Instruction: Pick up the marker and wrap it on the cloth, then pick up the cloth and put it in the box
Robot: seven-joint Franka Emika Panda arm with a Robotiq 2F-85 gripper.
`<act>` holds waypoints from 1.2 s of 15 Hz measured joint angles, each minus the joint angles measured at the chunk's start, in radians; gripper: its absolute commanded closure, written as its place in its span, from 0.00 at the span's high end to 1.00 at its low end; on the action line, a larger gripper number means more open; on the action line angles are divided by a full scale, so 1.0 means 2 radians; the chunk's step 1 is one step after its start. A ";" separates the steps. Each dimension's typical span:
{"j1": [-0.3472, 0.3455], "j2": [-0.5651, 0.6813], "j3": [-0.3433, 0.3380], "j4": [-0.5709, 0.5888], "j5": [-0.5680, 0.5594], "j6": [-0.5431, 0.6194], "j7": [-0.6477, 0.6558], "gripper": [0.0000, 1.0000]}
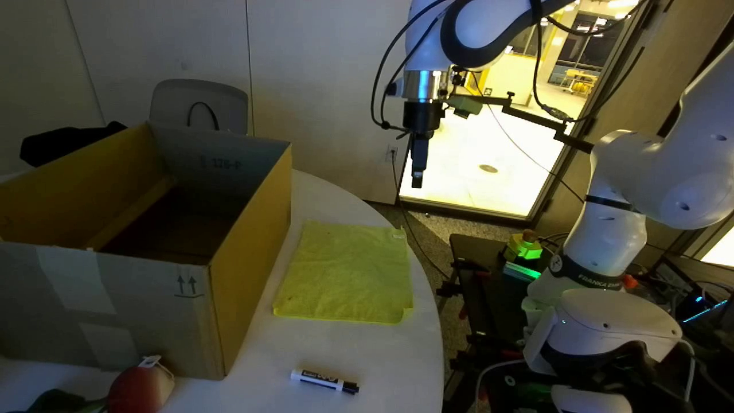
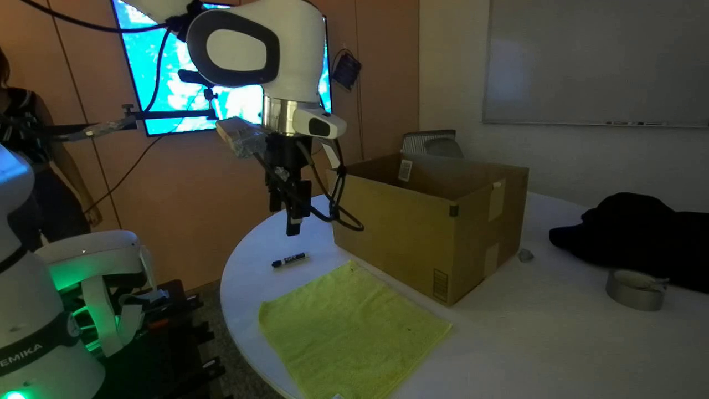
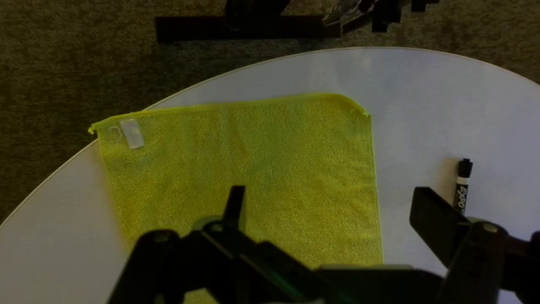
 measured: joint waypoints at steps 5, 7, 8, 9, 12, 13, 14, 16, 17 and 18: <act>0.017 0.029 0.035 -0.001 0.001 0.011 -0.008 1.00; 0.029 0.044 0.051 -0.001 0.004 0.024 -0.009 1.00; 0.033 0.050 0.057 -0.001 0.007 0.029 -0.011 1.00; 0.039 0.065 0.063 0.004 0.019 0.044 -0.020 1.00; 0.051 0.148 0.079 0.040 0.059 0.103 -0.038 1.00; 0.053 0.179 0.088 0.056 0.072 0.122 -0.039 1.00; 0.054 0.211 0.101 0.074 0.085 0.138 -0.039 1.00; 0.056 0.263 0.128 0.108 0.099 0.153 -0.038 1.00; 0.056 0.284 0.142 0.124 0.102 0.154 -0.038 1.00; 0.056 0.301 0.154 0.139 0.102 0.154 -0.038 1.00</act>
